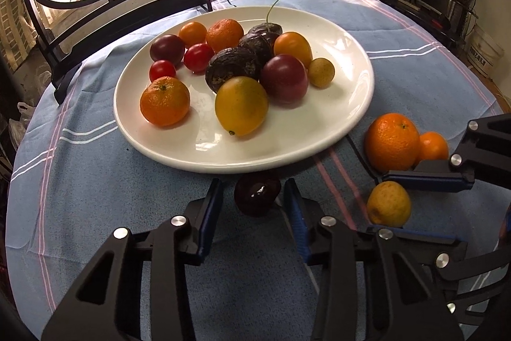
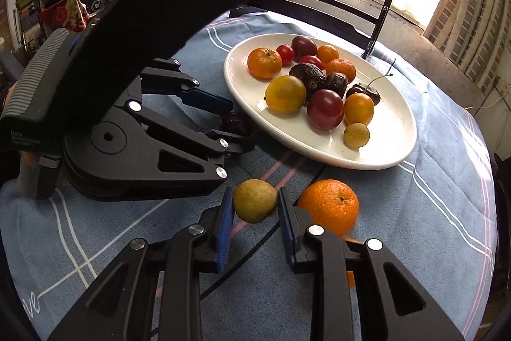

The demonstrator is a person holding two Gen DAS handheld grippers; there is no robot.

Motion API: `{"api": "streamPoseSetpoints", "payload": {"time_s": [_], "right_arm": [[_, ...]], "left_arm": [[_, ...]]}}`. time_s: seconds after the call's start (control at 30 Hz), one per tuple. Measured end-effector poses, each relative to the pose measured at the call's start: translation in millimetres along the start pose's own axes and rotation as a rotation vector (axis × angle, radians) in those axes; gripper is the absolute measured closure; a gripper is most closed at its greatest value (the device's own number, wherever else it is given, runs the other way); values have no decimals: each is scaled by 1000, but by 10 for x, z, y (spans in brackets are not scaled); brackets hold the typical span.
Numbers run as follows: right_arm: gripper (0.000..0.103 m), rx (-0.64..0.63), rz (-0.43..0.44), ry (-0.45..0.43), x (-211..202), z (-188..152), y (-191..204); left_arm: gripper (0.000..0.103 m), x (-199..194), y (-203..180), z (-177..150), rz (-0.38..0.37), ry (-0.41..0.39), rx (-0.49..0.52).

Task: Organize fruits
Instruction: 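Grasp a yellow-green fruit with the right gripper while the left gripper grasps a dark cherry, release on plate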

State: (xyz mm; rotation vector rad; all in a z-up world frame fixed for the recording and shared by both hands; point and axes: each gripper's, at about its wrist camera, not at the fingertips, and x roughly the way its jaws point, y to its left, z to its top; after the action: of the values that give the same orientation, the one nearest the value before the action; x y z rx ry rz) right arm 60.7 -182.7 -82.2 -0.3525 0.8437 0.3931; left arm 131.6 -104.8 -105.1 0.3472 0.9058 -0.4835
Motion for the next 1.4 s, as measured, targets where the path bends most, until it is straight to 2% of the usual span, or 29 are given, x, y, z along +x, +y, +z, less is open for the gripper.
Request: {"api": "streamPoseSetpoints", "payload": {"time_s": [0.2, 0.57, 0.7, 0.8, 0.93, 1.1, 1.17, 1.27, 1.4], "right_arm": [[75, -18, 3, -6, -53, -20, 27], [76, -22, 39, -11, -140, -149, 128], [76, -32, 36, -2, -129, -171, 173], [76, -16, 17, -38, -212, -79, 102], [76, 22, -42, -115, -412, 141, -132], [76, 126, -122, -223, -575, 485, -521], [75, 172, -148, -244, -545, 604, -671], [75, 230, -126, -250, -419, 738, -850], [75, 276, -115, -249, -211, 836, -981]], "left_arm": [[75, -99, -44, -45, -13, -19, 23], [75, -518, -18, -374, -52, -89, 40], [75, -577, 7, -390, -37, -88, 51], [75, -622, 75, -216, -11, -108, 34], [75, -732, 167, 141, 41, -176, 3], [75, -757, 266, 582, 108, -240, -41], [75, -714, 309, 735, 122, -255, -64], [75, -607, 374, 908, 133, -263, -95], [75, -432, 456, 984, 144, -255, -123]]}}
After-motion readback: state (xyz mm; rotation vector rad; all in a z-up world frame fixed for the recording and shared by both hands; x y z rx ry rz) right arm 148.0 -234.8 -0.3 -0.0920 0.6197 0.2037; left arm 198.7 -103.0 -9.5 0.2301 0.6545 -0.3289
